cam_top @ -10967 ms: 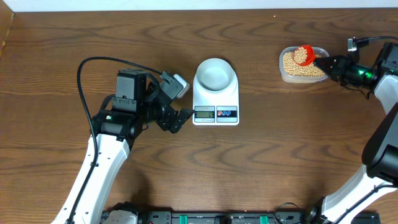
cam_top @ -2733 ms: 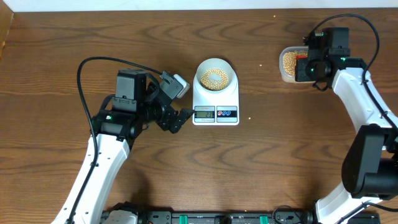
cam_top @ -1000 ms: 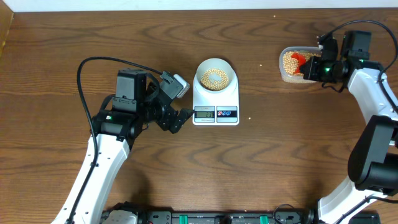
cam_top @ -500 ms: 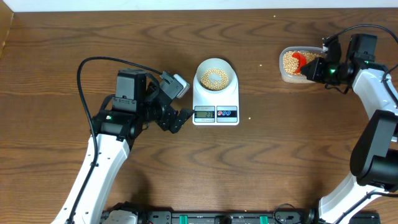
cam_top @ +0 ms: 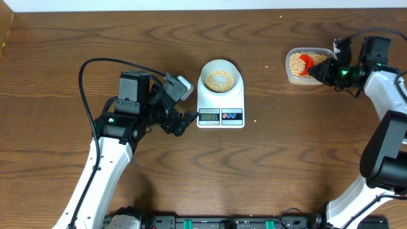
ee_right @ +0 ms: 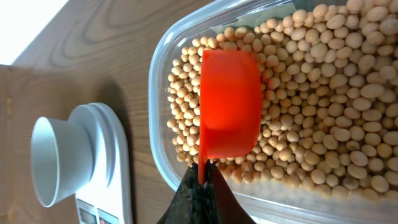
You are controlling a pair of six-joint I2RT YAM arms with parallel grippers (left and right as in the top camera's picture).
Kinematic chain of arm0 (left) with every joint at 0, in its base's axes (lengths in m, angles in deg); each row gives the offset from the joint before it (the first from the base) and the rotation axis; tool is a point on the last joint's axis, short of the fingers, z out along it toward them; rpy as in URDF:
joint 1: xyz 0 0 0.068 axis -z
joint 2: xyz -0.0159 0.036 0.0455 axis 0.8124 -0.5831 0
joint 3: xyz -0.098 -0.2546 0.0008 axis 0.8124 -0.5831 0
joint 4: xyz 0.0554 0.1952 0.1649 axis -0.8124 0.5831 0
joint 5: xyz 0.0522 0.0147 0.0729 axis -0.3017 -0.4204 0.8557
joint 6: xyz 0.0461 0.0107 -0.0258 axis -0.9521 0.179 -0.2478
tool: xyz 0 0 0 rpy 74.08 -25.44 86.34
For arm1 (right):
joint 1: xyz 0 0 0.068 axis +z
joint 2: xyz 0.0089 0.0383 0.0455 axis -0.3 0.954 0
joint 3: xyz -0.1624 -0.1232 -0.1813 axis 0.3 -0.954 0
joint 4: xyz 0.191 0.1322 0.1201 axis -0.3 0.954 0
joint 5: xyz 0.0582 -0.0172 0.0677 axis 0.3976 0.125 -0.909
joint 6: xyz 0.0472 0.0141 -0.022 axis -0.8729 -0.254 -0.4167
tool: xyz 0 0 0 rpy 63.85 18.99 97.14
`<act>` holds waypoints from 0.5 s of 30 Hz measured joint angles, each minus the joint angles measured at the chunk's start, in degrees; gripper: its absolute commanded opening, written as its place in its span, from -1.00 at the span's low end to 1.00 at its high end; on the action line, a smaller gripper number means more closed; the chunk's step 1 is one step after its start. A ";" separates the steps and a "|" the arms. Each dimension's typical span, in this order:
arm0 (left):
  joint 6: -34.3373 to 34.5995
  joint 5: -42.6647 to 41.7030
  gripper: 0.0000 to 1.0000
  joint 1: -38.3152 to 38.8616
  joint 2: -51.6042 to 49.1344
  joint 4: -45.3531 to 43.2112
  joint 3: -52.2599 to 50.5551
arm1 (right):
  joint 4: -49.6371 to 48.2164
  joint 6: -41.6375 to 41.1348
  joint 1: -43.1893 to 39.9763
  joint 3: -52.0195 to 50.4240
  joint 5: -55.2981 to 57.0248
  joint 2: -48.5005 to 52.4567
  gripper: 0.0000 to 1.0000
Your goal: Scoop item into bowl and weigh 50g on scale
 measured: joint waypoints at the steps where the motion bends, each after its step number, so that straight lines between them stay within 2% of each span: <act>1: 0.00 0.00 0.78 0.00 0.00 -0.02 0.00 | 0.02 -0.26 -0.24 0.00 -0.59 0.00 -0.98; 15: 0.00 0.00 0.77 0.00 0.00 -0.02 0.00 | 0.00 -1.03 -5.86 0.00 -9.97 0.11 -0.98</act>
